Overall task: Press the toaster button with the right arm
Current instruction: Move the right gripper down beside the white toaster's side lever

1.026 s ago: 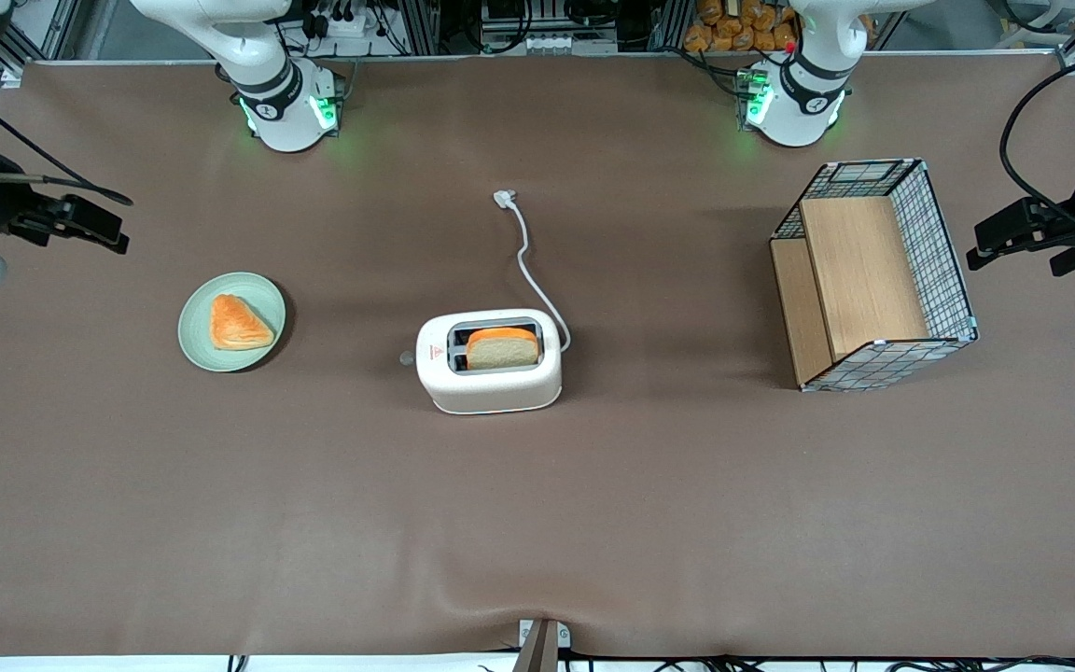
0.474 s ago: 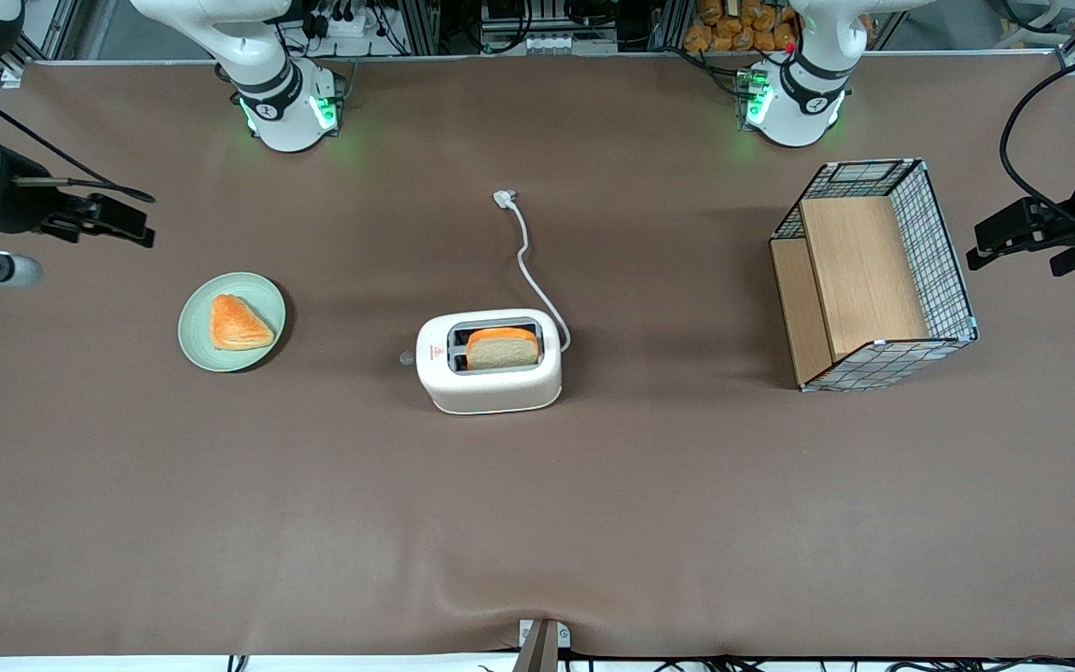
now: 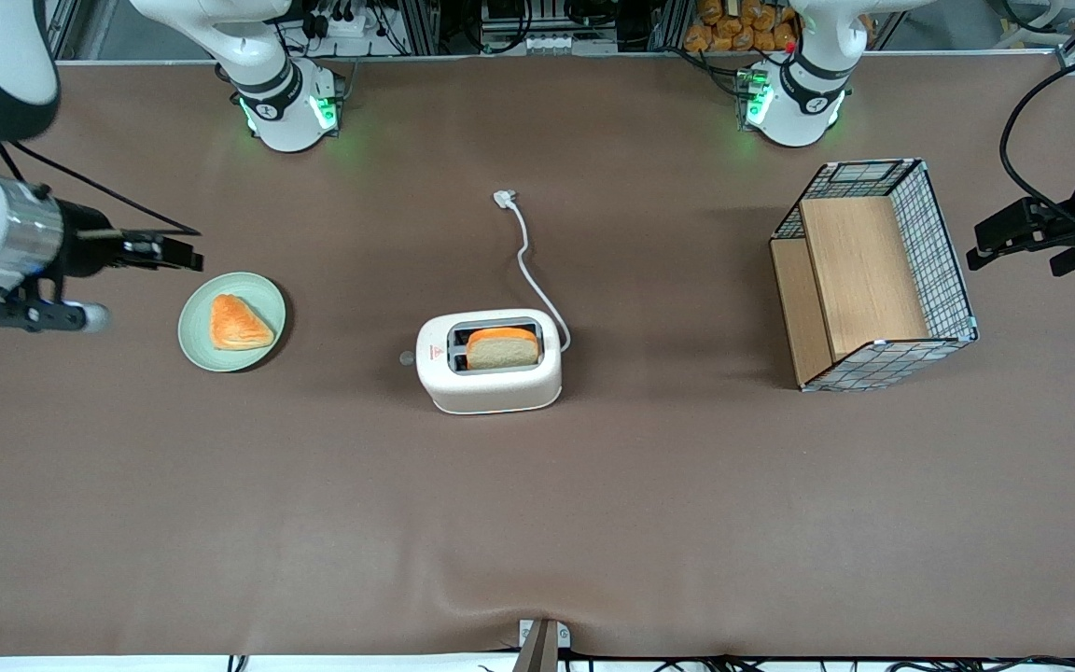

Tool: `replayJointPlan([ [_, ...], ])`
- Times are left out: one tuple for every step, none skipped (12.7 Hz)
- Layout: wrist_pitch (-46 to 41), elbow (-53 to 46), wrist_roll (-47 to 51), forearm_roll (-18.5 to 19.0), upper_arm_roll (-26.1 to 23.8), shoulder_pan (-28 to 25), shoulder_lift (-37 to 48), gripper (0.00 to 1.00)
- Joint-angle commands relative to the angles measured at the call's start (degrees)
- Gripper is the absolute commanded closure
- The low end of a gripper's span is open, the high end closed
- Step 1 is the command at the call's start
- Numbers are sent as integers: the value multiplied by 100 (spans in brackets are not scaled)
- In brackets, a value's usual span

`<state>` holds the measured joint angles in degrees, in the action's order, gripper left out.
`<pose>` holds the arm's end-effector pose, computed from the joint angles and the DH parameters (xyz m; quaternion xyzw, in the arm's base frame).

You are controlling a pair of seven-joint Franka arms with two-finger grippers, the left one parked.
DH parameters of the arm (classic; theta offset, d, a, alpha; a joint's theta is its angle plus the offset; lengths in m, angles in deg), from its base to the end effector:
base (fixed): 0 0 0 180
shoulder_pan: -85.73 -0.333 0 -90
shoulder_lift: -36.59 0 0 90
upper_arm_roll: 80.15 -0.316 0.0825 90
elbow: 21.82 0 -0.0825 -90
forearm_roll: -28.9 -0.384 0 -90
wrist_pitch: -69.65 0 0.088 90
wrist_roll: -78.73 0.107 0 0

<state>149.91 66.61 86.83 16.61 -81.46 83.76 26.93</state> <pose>0.5752 0.0577 0.5324 -0.9812 0.0396 0.1641 0.0931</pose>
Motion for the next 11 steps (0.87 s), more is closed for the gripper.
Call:
replayJointPlan([
  [16,77,-55,-378,8,-250,-219,58],
  [147,86,-55,-397,8,-356,-351,75],
  [348,77,-72,-414,0,-383,-500,89],
  [620,95,-168,-545,-9,-462,-554,97],
  [883,260,-187,-659,-9,-523,-563,100],
  [1165,479,-178,-765,-9,-567,-554,100],
  [1472,690,-178,-844,-9,-620,-546,100],
  [1771,840,-178,-932,-9,-655,-554,100],
  [2052,972,-178,-1063,-9,-760,-563,100],
  [2368,1165,-178,-1152,-9,-857,-563,100],
  [2624,1332,-169,-1274,-9,-901,-580,100],
])
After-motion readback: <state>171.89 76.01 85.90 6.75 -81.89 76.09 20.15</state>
